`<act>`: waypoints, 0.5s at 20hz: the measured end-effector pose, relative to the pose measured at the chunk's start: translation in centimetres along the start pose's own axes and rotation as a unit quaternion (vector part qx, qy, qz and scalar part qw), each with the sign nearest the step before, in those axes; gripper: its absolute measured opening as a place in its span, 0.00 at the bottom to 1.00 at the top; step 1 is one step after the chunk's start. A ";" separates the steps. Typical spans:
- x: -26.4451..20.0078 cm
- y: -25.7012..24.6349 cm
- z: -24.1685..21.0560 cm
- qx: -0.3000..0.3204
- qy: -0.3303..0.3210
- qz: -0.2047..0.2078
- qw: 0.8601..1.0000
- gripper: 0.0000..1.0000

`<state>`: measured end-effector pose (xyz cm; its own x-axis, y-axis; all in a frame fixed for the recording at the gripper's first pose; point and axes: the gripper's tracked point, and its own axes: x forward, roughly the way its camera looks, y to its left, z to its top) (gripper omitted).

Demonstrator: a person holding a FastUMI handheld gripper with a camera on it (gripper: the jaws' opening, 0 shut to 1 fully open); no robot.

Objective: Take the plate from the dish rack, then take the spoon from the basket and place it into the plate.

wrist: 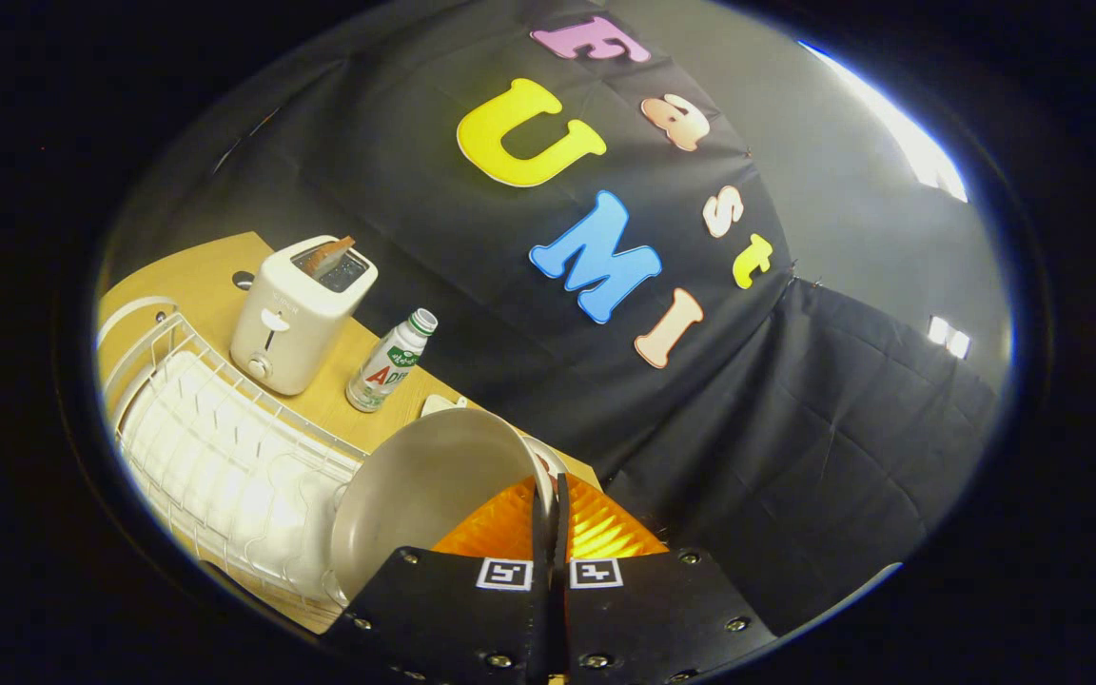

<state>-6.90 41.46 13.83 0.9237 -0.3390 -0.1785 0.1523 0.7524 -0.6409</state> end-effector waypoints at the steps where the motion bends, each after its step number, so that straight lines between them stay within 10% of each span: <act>1: -1.0 -0.6 0.0 0.009 -0.002 0.002 1.000 0.00; 10: -11.4 -0.7 -4.9 0.123 0.018 0.091 0.988 0.00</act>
<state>-19.29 42.02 12.61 0.9315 -0.2017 -0.3025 0.0697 0.9157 -0.3958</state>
